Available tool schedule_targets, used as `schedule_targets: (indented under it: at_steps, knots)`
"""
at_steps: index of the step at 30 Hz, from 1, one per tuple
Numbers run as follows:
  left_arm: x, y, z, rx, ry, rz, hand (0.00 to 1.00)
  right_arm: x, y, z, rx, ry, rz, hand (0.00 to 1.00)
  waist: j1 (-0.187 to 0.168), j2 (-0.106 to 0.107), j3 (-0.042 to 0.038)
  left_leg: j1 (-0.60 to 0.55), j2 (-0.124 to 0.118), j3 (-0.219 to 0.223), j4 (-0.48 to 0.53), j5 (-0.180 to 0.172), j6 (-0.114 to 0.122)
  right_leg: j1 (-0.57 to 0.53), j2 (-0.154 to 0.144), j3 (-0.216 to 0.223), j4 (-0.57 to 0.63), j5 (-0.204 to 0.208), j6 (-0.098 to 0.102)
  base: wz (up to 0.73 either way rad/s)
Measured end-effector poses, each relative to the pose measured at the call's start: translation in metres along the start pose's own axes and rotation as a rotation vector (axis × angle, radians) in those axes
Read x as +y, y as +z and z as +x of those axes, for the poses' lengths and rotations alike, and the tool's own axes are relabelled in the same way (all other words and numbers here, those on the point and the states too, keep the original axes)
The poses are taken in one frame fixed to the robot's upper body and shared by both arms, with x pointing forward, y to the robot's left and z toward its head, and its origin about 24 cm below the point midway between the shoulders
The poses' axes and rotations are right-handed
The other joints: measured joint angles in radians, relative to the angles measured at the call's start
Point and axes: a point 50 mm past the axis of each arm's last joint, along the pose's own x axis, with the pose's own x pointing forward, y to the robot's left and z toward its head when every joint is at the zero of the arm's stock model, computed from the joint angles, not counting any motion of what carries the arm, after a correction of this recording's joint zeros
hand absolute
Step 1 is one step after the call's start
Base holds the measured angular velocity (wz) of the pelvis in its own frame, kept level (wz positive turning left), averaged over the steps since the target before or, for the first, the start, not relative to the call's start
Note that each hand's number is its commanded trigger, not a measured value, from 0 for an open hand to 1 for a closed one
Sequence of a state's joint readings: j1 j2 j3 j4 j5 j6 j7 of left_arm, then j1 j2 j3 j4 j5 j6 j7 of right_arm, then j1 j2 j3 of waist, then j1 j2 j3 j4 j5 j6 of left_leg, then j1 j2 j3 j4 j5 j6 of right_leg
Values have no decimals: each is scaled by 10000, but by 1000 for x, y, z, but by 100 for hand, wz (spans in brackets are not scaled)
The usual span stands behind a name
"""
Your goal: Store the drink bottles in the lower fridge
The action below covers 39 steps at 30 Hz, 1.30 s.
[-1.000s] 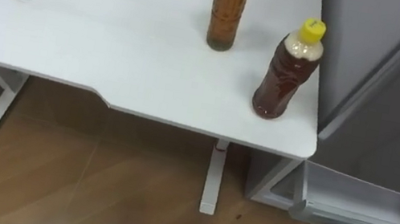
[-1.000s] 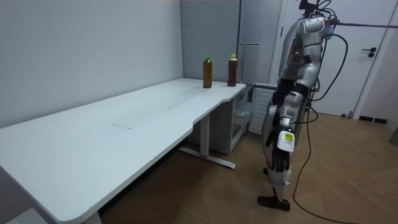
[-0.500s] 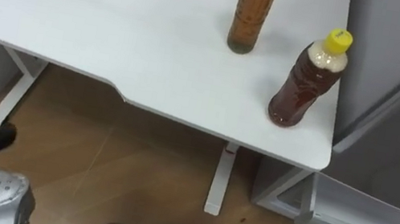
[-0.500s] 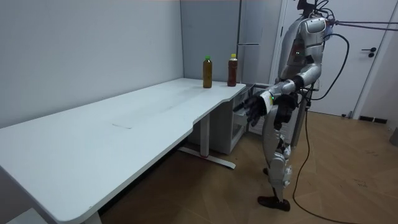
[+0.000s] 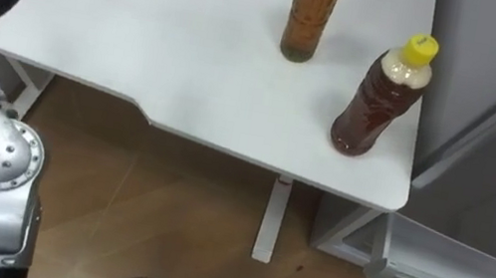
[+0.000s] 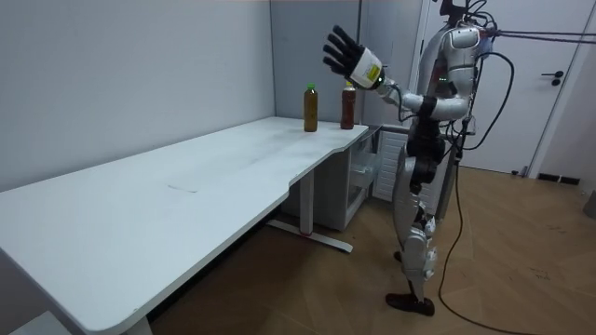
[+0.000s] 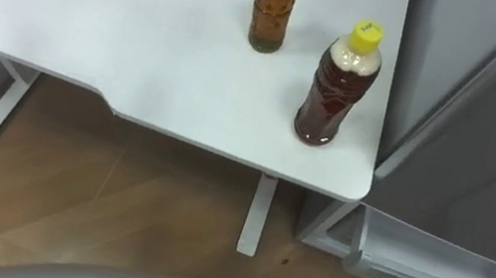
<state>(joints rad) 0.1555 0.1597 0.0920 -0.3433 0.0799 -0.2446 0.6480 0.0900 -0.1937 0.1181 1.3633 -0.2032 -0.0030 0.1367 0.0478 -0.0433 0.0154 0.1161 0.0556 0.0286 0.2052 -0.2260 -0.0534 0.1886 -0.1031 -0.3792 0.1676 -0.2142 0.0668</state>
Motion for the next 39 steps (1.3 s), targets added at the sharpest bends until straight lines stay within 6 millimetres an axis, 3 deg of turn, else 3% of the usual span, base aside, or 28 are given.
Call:
schedule_targets:
  at_steps: [6,12,21,29,39]
  knots:
    - [-43,29,5,-1165,-2708,-1539,0,3,4,1,-78,291,-164,0,-443,-79,-11,105,9,218,-29,0,0,-10,1,293,17,16,-1,-12]
    - [-66,34,-5,-858,-4920,-2475,0,3,3,1,62,382,-62,0,-809,-25,-16,328,35,561,-80,0,1,24,8,656,28,41,-4,-17]
    - [-89,43,-10,-783,-7473,-3570,0,8,6,1,59,679,-41,0,-1122,160,-27,376,58,970,-96,0,1,-264,1,1073,199,60,4,-14]
    - [-98,42,-18,-497,-8965,-3663,0,8,7,1,140,671,-59,0,-1352,214,1,424,68,1199,-101,-1,2,-388,6,1328,283,66,-1,-10]
    - [-106,41,-28,-91,-10698,-3931,0,6,9,1,141,656,-113,0,-1568,350,-40,328,103,1597,-107,-1,1,-675,12,1597,453,82,-24,-8]
